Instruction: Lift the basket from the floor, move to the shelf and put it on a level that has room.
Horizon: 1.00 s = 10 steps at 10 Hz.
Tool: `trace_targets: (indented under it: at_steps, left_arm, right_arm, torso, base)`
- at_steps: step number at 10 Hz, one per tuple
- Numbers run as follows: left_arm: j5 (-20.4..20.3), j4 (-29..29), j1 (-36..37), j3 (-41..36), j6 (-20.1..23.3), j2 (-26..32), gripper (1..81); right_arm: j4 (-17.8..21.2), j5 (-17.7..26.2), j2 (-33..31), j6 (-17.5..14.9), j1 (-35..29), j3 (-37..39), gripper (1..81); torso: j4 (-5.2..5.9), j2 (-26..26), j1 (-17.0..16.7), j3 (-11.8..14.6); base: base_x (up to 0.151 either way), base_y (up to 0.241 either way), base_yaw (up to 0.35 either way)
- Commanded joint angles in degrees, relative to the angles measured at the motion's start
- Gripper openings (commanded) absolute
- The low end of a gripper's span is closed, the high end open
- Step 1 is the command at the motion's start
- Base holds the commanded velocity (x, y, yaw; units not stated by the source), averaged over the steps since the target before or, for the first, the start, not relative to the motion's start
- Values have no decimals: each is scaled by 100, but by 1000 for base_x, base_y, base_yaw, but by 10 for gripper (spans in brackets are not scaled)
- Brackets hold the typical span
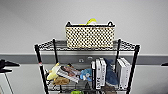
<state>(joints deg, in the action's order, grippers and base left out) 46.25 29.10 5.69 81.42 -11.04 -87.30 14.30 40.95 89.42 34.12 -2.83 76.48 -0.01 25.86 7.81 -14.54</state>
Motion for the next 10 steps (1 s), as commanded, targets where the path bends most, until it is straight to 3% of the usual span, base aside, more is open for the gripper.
trace_targets:
  at_steps: [1,4,7,10]
  left_arm:
    - [-975,52,-1001,-188,383,-366,811]
    - [-1916,34,-2409,-161,629,-816,811]
    - [-2392,26,-3183,-135,822,-975,811]
    - [-2507,34,-3746,-65,1052,-1089,811]
  right_arm:
    - [-129,-576,446,-204,1120,242,811]
    - [-147,-1333,984,-388,2361,593,811]
    - [-147,-1659,1221,-572,3046,788,811]
    - [-138,-1871,1389,-828,3802,902,811]
  torso:
    - [0,0,0,0]
    - [0,0,0,0]
    - [0,0,0,0]
    - [0,0,0,0]
  base:
    - [0,0,0]
    - [0,0,0]
    - [0,0,0]
    - [0,0,0]
